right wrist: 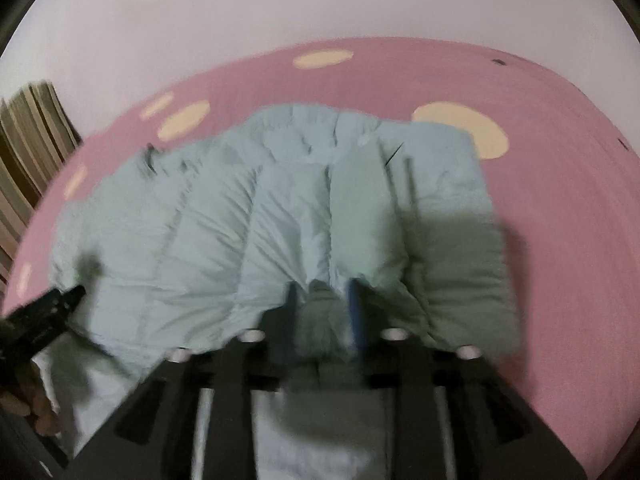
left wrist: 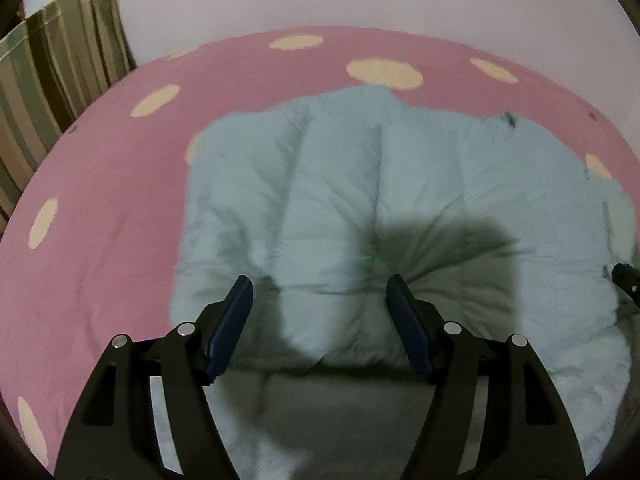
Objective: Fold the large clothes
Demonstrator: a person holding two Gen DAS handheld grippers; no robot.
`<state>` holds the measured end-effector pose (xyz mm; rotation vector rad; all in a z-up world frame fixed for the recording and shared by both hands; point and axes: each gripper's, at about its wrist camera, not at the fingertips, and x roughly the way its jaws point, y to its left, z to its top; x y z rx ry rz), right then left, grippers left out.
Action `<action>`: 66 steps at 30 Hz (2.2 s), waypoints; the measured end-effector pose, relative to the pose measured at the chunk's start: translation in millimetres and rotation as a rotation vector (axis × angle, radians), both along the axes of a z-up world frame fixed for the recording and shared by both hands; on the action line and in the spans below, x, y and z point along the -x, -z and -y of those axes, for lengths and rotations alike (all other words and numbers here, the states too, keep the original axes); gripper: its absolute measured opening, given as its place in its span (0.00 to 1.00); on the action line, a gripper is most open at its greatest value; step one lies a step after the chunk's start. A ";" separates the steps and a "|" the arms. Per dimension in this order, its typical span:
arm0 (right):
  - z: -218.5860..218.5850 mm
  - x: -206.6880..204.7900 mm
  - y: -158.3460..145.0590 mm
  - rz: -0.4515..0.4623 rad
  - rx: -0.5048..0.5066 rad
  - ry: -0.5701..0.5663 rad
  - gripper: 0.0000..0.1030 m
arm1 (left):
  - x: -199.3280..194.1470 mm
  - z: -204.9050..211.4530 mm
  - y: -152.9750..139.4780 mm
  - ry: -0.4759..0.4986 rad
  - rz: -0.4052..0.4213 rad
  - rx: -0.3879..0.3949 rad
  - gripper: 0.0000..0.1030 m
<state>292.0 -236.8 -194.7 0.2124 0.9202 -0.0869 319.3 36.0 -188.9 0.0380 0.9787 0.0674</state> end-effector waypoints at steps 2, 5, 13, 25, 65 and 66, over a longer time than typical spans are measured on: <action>6.3 19.5 -17.7 0.040 0.014 0.011 0.46 | 19.9 -10.4 -17.5 -0.002 0.029 0.010 0.69; 13.3 49.9 -32.3 0.059 0.022 -0.004 0.52 | 57.2 -27.4 -35.9 -0.001 0.071 0.023 0.77; 41.3 164.0 -21.5 0.016 0.016 0.002 0.54 | 177.1 -81.8 -30.7 -0.023 0.057 0.075 0.78; 37.7 249.0 9.1 -0.039 -0.047 -0.016 0.54 | 266.7 -115.9 1.5 0.004 -0.060 0.268 0.78; 38.8 238.7 -53.8 0.179 -0.206 -0.073 0.07 | 229.4 -101.1 -84.9 0.064 0.176 0.359 0.06; 38.6 233.2 -56.2 0.185 -0.201 -0.072 0.07 | 220.2 -100.2 -86.2 0.058 0.183 0.352 0.06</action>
